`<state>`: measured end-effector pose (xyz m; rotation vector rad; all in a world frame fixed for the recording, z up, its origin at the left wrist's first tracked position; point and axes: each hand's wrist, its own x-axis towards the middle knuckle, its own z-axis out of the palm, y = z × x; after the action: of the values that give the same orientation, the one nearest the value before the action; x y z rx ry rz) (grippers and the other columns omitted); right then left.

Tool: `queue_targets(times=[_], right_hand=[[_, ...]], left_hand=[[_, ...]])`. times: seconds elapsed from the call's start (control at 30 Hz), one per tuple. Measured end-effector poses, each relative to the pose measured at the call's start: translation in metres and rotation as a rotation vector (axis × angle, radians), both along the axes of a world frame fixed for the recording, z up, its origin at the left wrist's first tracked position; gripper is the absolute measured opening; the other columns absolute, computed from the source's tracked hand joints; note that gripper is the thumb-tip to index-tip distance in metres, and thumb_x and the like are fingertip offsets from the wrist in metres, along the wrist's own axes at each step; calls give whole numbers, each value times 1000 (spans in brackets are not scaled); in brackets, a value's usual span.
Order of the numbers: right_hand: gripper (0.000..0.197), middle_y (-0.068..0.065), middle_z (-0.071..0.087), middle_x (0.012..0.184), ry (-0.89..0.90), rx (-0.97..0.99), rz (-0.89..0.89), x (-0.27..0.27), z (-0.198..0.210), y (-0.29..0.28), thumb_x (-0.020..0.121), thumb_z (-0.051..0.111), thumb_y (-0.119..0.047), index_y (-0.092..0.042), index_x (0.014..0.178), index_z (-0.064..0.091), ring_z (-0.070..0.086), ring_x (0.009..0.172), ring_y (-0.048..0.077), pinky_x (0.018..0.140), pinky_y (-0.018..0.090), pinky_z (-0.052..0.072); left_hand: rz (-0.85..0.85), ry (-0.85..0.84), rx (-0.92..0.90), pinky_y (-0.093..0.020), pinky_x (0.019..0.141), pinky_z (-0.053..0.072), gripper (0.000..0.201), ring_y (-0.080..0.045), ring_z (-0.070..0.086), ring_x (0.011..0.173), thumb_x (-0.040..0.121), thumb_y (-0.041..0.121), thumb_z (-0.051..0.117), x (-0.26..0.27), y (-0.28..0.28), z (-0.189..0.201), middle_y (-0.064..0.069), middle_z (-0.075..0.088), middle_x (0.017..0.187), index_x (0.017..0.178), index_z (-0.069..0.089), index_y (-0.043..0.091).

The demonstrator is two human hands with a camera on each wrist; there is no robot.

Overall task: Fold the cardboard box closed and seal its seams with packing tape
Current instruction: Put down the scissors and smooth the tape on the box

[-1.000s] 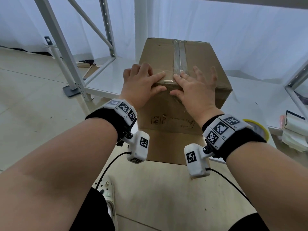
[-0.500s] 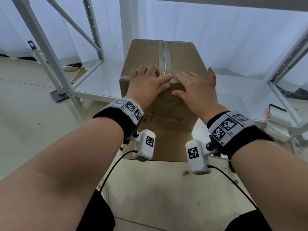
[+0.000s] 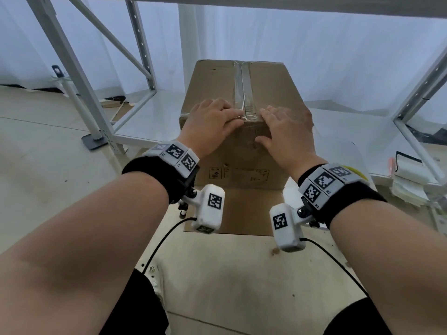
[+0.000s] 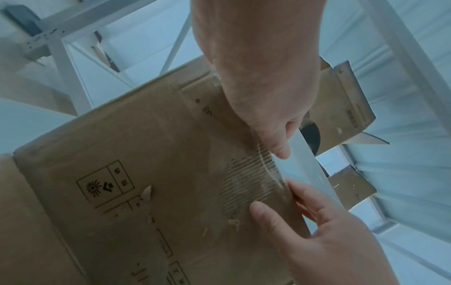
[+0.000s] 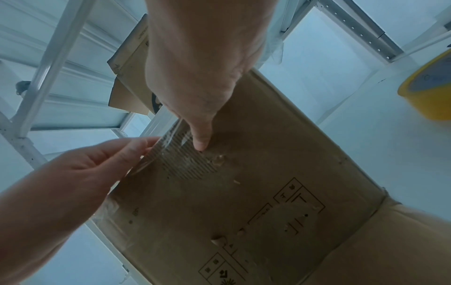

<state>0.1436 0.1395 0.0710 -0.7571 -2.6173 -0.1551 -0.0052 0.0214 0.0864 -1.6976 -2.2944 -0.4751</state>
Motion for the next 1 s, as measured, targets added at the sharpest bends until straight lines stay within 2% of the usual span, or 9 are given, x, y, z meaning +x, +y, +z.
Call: queue_targets(times=[0.17, 0.3, 0.4, 0.5, 0.63, 0.73, 0.87, 1.0], right_hand=[[50, 1, 52, 137, 36, 46, 65, -4, 0, 2, 89, 62, -34, -20, 136, 48, 43, 129, 23, 113, 39, 15], [48, 1, 57, 130, 77, 36, 95, -3, -1, 11, 87, 64, -38, -22, 130, 54, 49, 122, 24, 111, 40, 20], [48, 0, 57, 131, 77, 32, 95, -4, -3, 14, 87, 64, -39, -22, 131, 54, 49, 120, 24, 109, 41, 23], [47, 2, 57, 129, 98, 8, 111, -4, -7, 13, 87, 63, -38, -20, 129, 54, 51, 118, 25, 106, 43, 30], [44, 0, 58, 121, 129, -10, 100, -3, -4, 9, 88, 52, -48, -24, 124, 58, 51, 112, 22, 99, 41, 26], [45, -1, 56, 113, 147, -34, 45, -7, 0, 4, 89, 43, -59, -27, 115, 61, 51, 107, 20, 96, 42, 26], [64, 2, 55, 111, 89, 1, -76, -19, 6, -4, 82, 34, -77, -25, 110, 58, 51, 104, 24, 92, 45, 28], [79, 8, 51, 114, 57, -4, -176, -30, 10, -15, 74, 37, -85, -18, 114, 51, 48, 107, 29, 92, 47, 31]], left_hand=[[91, 8, 14, -40, 98, 30, 46, -24, 41, 113, 95, 55, 34, 4, 7, 0, -2, 49, 116, 133, 52, 36], [165, 104, -19, -42, 93, 28, 59, -28, 39, 111, 92, 66, 25, 11, 22, -9, -5, 44, 117, 137, 46, 34], [195, 172, -34, -44, 93, 28, 60, -30, 38, 112, 91, 66, 26, 12, 29, -13, -8, 43, 120, 137, 44, 33], [187, 209, -56, -45, 93, 28, 59, -31, 37, 113, 92, 64, 28, 9, 29, -14, -9, 42, 122, 138, 42, 30], [146, 232, -50, -43, 93, 29, 56, -32, 38, 112, 94, 58, 33, 9, 23, -13, -10, 43, 121, 139, 42, 27], [34, 233, -47, -43, 93, 32, 46, -32, 41, 111, 97, 46, 39, -4, 10, -11, -11, 47, 120, 138, 46, 27], [27, 109, 58, -46, 96, 37, 39, -32, 48, 112, 98, 38, 43, -28, -15, -13, -9, 54, 120, 133, 53, 26], [41, 20, 125, -39, 100, 35, 37, -26, 47, 118, 98, 32, 46, -29, -23, -20, -3, 56, 126, 132, 55, 23]])
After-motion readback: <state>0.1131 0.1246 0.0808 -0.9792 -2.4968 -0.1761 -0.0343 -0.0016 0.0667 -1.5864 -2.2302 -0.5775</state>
